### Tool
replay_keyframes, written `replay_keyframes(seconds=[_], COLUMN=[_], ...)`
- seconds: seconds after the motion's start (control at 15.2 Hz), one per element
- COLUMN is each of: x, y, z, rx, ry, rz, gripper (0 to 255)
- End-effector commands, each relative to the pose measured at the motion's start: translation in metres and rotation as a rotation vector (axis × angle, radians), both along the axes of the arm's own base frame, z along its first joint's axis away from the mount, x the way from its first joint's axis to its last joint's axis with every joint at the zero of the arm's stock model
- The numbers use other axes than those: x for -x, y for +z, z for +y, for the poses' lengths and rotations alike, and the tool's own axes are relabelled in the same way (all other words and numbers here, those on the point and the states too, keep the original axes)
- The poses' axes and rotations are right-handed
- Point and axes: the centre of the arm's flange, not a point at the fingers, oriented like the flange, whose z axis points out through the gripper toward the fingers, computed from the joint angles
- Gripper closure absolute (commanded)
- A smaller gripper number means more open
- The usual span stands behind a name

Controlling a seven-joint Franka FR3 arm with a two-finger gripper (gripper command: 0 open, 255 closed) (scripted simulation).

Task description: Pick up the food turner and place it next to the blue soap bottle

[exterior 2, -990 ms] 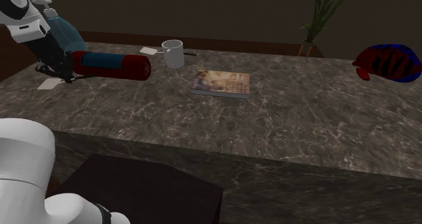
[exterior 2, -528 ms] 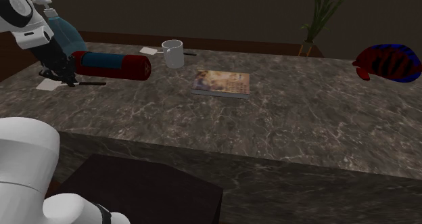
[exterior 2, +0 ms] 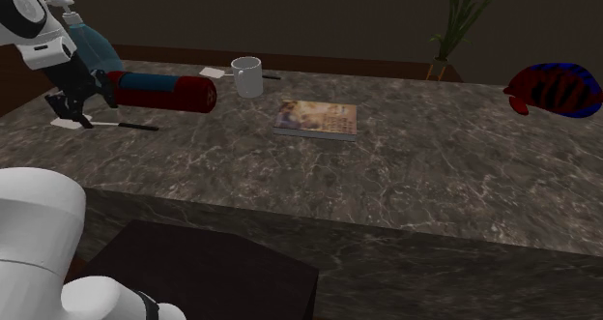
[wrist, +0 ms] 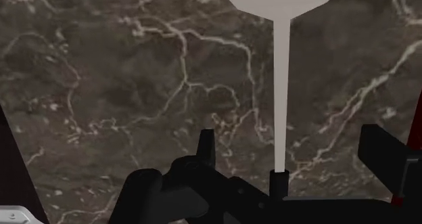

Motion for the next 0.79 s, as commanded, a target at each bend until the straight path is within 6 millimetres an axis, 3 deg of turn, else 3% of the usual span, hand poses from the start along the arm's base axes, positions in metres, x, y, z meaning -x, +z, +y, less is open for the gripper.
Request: replay_keyframes(seconds=[0.0, 0.26, 0.73], x=[0.001, 0.001, 0.001], y=[-0.001, 0.049, 0.049], z=[-0.001, 0.002, 0.002], rx=[0.003, 0.002, 0.003], ry=[0.000, 0.000, 0.000], rz=[0.001, 0.001, 0.001], gripper=[0, 0, 0])
